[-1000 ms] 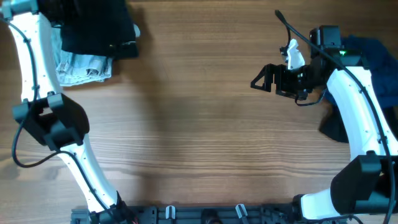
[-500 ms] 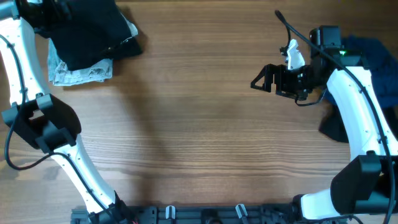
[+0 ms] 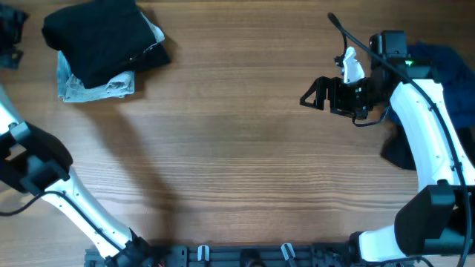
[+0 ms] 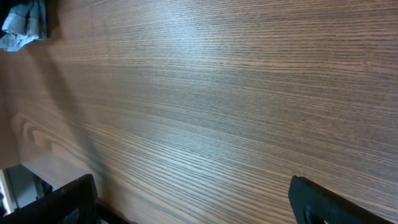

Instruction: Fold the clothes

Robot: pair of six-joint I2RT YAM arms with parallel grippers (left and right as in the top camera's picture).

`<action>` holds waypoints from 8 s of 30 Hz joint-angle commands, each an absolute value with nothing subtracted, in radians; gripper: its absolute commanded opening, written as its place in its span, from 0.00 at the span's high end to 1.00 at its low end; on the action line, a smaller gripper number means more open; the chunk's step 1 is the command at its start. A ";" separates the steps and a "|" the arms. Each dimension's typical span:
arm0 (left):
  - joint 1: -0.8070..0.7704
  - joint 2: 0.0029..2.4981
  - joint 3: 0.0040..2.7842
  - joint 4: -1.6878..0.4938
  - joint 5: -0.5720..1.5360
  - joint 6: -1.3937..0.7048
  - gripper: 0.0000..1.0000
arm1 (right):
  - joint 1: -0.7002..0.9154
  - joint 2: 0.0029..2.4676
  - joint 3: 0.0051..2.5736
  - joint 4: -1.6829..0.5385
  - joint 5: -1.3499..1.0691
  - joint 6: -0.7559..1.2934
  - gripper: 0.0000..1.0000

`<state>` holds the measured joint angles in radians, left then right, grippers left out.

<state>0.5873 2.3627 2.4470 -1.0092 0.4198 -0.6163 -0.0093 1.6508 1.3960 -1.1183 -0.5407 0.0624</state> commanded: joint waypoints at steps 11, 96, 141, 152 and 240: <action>0.610 2.498 2.472 -1.036 0.665 -0.848 0.14 | -0.008 1.640 1.405 -1.141 -0.530 0.052 0.01; 0.246 2.603 2.470 -1.056 -0.207 -0.461 0.96 | -0.008 1.640 1.405 -1.122 -0.492 0.025 0.01; 0.346 2.272 2.062 -0.983 -0.213 -0.545 0.96 | -0.008 1.640 1.405 -1.118 -0.494 0.030 0.00; 0.366 2.309 2.063 -0.974 -0.289 -0.401 0.96 | -0.008 1.640 1.405 -1.126 -0.501 0.052 0.00; 0.148 1.428 1.666 -0.771 -0.082 -0.322 0.00 | -0.008 1.583 1.569 -1.161 -0.513 0.131 0.00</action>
<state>0.1459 1.5082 1.6707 -0.6930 -0.1921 -0.3248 -0.0093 1.6463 1.5032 -1.1393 -0.4973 0.1196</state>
